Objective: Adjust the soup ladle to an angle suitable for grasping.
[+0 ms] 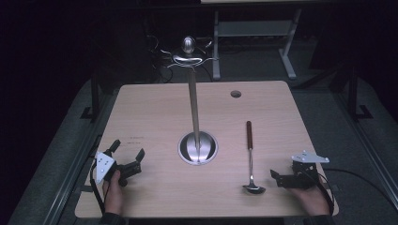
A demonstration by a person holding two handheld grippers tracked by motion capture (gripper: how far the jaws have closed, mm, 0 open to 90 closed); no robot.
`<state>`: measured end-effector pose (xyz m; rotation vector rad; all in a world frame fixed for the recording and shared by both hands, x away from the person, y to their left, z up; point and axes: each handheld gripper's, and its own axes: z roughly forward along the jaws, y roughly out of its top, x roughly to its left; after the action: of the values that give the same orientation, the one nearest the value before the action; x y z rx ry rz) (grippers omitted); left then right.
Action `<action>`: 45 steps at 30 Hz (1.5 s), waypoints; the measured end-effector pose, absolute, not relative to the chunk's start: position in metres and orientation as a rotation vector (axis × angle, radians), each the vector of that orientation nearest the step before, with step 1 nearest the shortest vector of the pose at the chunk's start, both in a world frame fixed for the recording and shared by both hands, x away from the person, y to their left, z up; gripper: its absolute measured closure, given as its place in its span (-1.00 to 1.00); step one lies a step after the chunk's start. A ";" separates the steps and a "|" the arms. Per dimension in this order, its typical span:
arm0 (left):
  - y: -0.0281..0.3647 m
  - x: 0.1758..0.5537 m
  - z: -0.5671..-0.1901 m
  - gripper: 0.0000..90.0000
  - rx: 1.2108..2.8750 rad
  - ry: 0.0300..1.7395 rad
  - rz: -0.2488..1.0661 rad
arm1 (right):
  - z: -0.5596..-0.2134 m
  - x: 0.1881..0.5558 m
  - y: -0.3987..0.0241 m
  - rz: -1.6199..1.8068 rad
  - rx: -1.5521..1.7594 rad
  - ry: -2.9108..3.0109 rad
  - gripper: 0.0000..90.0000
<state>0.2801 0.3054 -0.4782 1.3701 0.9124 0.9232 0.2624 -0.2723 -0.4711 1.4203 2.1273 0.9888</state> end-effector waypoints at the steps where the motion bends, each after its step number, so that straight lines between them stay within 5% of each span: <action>1: 0.305 0.280 -0.478 -1.00 1.368 0.913 0.923 | -0.471 0.263 -0.272 0.989 1.421 2.129 -0.98; 27: 0.306 0.279 -0.478 -1.00 1.384 0.911 0.925 | -0.463 0.279 -0.258 1.020 1.437 2.151 -0.25; 45: 0.306 0.279 -0.478 -1.00 1.386 0.913 0.925 | -0.458 0.312 -0.236 0.991 1.404 2.213 0.85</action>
<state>0.2793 0.3063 -0.4779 1.3861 0.9134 0.9251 0.3116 -0.2357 -0.4580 1.4038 2.2126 0.9914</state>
